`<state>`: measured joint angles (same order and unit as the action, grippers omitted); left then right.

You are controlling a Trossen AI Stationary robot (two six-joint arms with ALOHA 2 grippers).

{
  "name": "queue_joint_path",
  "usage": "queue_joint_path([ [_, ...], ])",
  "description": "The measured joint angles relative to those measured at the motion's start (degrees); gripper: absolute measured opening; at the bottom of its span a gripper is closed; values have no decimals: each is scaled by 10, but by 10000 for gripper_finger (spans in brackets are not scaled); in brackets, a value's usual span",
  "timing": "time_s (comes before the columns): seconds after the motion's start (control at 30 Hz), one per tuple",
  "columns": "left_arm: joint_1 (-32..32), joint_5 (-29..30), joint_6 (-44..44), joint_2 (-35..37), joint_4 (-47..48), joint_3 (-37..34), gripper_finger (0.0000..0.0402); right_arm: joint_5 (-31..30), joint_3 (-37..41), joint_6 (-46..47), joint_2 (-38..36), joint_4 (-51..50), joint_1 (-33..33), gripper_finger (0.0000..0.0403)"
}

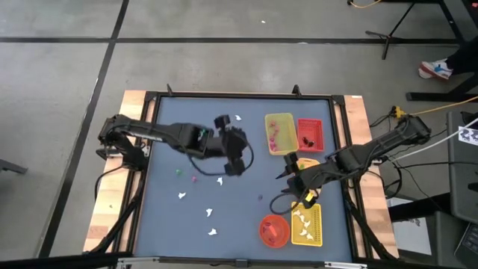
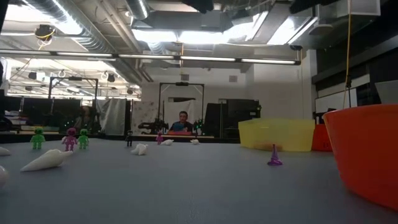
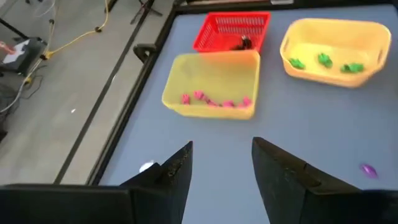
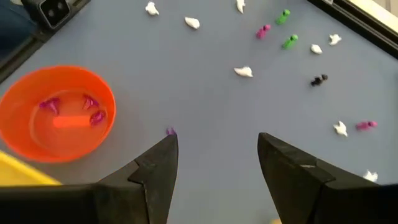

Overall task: Sort Halloween decoration
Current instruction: Put the violet witch hat toy into the orange bin

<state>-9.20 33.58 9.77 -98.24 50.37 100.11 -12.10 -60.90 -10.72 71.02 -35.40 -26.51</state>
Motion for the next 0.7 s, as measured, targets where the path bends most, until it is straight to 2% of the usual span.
queue_joint_path([
  [0.27,-93,30,104,21,0,-106,150,7,0,-2,71,29,-1,220],
  [0.6,-200,114,331,88,-8,-271,150,16,0,-24,161,97,4,220],
  [0.7,-226,125,389,103,-10,-311,150,39,0,-28,188,121,15,220],
])
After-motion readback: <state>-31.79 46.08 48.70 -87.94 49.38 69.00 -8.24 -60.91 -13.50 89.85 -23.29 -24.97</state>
